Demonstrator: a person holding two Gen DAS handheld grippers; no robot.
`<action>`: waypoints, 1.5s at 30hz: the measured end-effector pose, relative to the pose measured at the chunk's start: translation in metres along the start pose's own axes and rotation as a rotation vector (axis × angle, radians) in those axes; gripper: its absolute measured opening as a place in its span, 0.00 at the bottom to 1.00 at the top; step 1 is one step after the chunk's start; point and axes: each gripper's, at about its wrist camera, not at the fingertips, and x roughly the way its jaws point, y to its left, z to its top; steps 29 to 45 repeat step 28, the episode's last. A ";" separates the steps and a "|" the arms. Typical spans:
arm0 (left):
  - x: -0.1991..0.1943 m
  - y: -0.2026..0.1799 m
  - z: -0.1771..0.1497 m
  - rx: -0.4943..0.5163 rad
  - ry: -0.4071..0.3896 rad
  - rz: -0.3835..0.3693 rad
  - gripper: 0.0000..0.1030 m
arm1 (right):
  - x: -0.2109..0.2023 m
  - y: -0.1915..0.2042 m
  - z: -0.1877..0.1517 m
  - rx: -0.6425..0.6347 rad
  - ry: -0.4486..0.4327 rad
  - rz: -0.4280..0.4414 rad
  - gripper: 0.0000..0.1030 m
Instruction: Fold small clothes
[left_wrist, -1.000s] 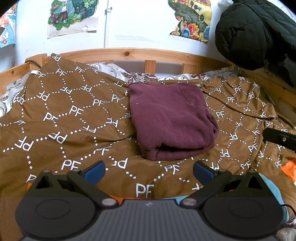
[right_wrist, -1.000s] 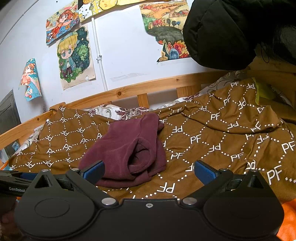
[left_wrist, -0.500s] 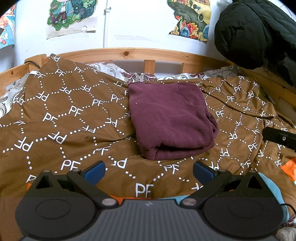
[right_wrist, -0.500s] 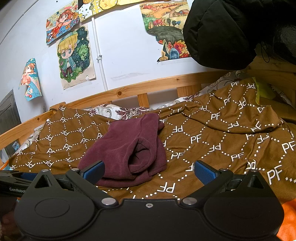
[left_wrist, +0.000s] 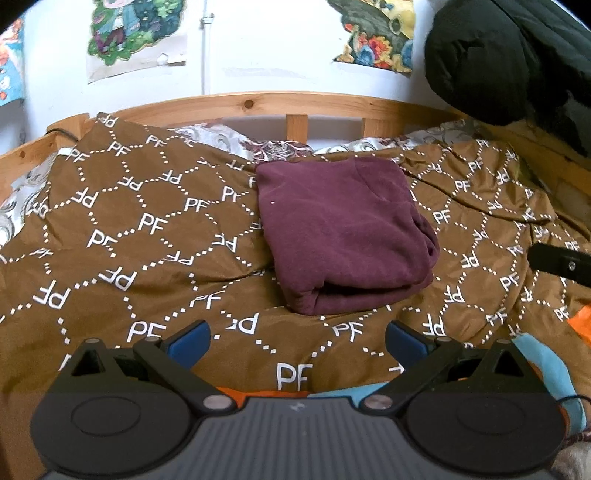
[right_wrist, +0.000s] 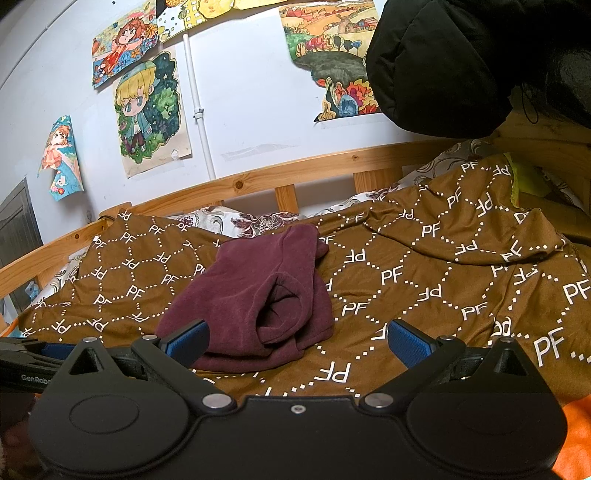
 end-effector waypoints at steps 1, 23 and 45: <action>-0.001 0.000 0.000 0.002 -0.004 0.001 0.99 | 0.000 0.000 0.000 0.000 0.000 0.000 0.99; -0.001 -0.002 -0.001 0.035 -0.003 0.006 0.99 | 0.000 0.000 -0.004 0.001 0.005 -0.001 0.99; -0.001 -0.002 -0.001 0.031 0.002 0.008 0.99 | 0.001 0.000 -0.003 0.001 0.004 -0.001 0.99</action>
